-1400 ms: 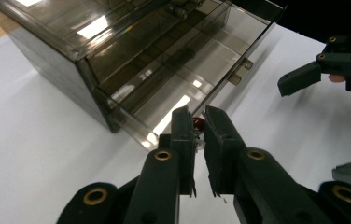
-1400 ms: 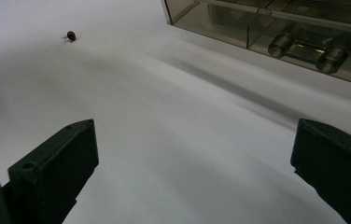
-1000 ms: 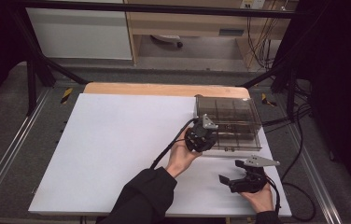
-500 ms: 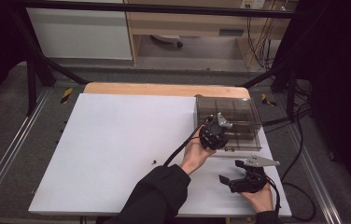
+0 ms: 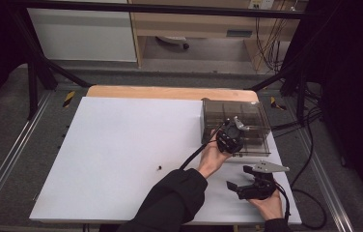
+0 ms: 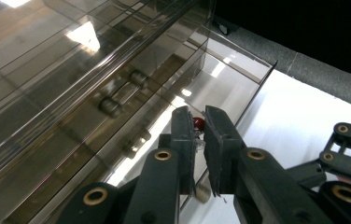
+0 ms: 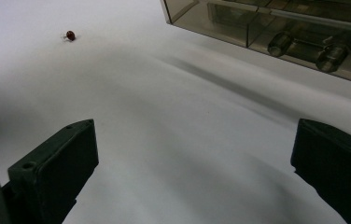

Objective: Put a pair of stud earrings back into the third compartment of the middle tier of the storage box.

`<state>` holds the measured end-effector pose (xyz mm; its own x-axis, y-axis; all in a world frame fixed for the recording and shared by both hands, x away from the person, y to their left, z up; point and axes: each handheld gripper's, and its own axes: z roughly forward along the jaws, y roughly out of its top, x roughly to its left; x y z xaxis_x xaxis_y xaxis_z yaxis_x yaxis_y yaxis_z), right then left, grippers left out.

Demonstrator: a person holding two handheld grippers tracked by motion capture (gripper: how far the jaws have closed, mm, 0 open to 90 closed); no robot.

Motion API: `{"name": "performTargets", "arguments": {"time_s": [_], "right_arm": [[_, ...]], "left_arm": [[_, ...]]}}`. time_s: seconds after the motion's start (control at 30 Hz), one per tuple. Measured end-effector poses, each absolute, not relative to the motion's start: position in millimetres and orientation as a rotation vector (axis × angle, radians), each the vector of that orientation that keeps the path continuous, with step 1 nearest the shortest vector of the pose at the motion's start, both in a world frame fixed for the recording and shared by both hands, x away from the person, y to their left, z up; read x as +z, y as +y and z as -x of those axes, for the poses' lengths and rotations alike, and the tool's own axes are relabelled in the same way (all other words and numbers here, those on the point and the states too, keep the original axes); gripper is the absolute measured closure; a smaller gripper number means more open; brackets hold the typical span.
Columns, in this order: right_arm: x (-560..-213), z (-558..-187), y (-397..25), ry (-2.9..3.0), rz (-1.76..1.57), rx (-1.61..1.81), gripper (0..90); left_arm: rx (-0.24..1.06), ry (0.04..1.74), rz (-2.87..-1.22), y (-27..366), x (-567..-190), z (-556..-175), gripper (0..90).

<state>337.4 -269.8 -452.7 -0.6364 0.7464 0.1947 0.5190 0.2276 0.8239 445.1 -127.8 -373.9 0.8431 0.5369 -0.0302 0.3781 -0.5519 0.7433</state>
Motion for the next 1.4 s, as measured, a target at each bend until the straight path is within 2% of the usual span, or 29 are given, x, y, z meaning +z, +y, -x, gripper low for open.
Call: {"name": "performTargets", "arguments": {"time_s": [0.3, 0.8, 0.9, 1.07, 1.27, 1.37, 1.4], "right_arm": [[-453, -337, -270, 2.262, -1.198, 1.359, 1.4], [-453, -337, -270, 2.263, -1.193, 1.364, 1.4], [-453, -337, -271, 2.261, -1.191, 1.364, 1.4], [-453, -337, -270, 2.265, -1.190, 1.361, 1.4], [-453, -337, -270, 2.269, -1.189, 1.356, 1.4], [-453, -337, -269, 2.275, -1.191, 1.352, 1.4], [-453, -337, -269, 2.275, -1.198, 1.352, 1.4]], "left_arm": [[0.247, 0.665, -2.221, -152, -382, -452, 82.1], [0.217, 0.641, -2.262, -168, -398, -459, 80.8], [0.229, 0.635, -2.261, -166, -395, -458, 72.8], [0.228, 0.634, -2.241, -157, -386, -454, 68.1], [0.249, 0.637, -2.228, -122, -374, -443, 56.7], [0.248, 0.635, -2.215, -109, -372, -439, 53.9], [0.249, 0.638, -2.213, -102, -370, -436, 49.8]]}}
